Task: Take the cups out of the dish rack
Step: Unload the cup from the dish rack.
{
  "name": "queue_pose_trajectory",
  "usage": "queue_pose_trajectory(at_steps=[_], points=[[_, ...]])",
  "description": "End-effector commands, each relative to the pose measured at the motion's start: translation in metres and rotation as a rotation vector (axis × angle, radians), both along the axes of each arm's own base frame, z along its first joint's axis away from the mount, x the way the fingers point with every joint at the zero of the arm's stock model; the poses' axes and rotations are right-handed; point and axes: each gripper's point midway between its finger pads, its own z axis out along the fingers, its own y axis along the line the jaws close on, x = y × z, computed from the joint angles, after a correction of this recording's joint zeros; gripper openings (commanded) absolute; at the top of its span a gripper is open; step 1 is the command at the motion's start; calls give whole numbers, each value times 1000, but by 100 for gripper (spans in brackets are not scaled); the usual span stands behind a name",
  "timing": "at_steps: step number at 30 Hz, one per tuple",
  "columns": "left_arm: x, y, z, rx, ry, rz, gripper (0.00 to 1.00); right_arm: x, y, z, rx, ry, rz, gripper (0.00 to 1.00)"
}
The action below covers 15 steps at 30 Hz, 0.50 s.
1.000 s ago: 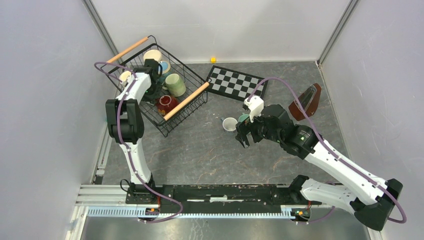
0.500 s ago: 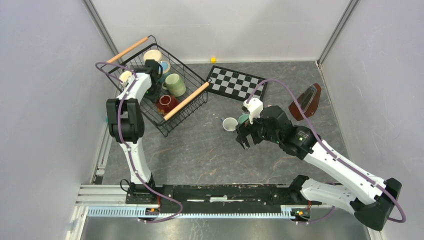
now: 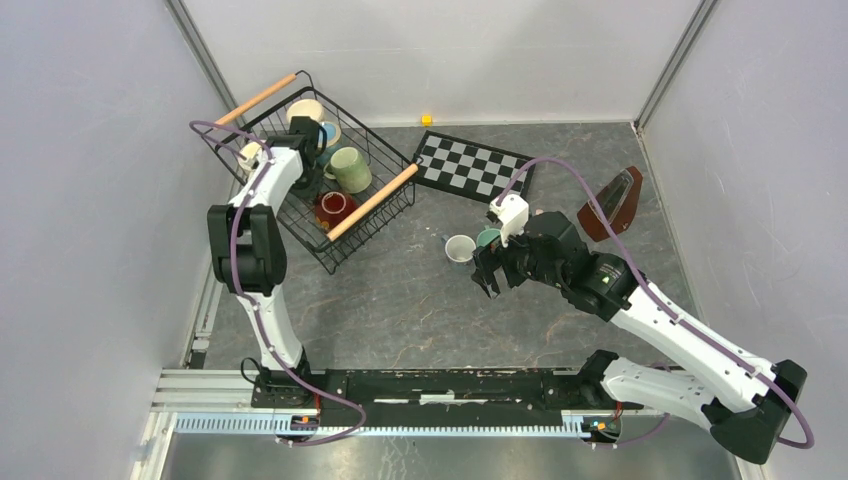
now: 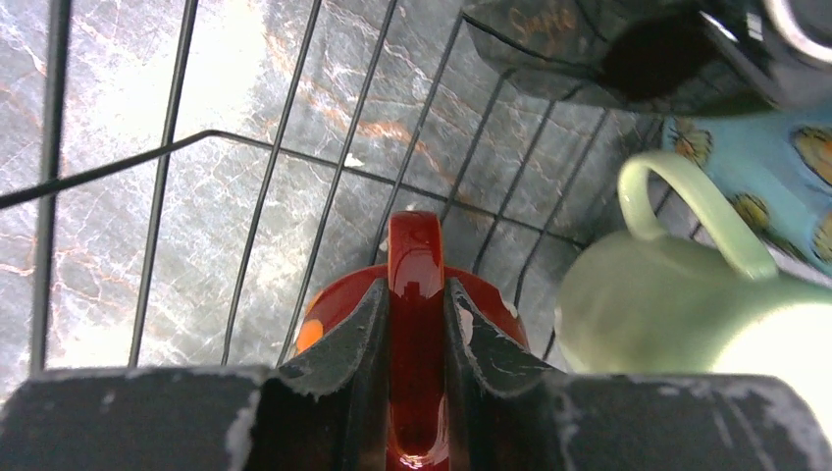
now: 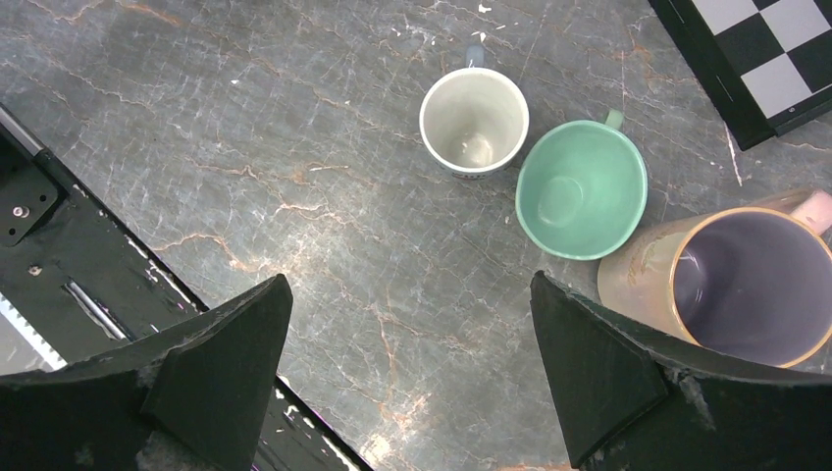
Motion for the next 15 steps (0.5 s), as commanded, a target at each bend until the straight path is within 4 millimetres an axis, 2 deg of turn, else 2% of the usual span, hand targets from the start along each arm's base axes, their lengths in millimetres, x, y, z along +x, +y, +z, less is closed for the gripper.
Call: queue_pose_trajectory(at_steps=[1,7,15], points=[[6,0,66,41,-153,-75,2,2,6,15,60,-41,0,98],[2,-4,93,83,-192,-156,2,4,7,18,80,-49,-15,98],[1,-15,115,126,-247,-289,2,8,11,24,106,-63,-20,98]])
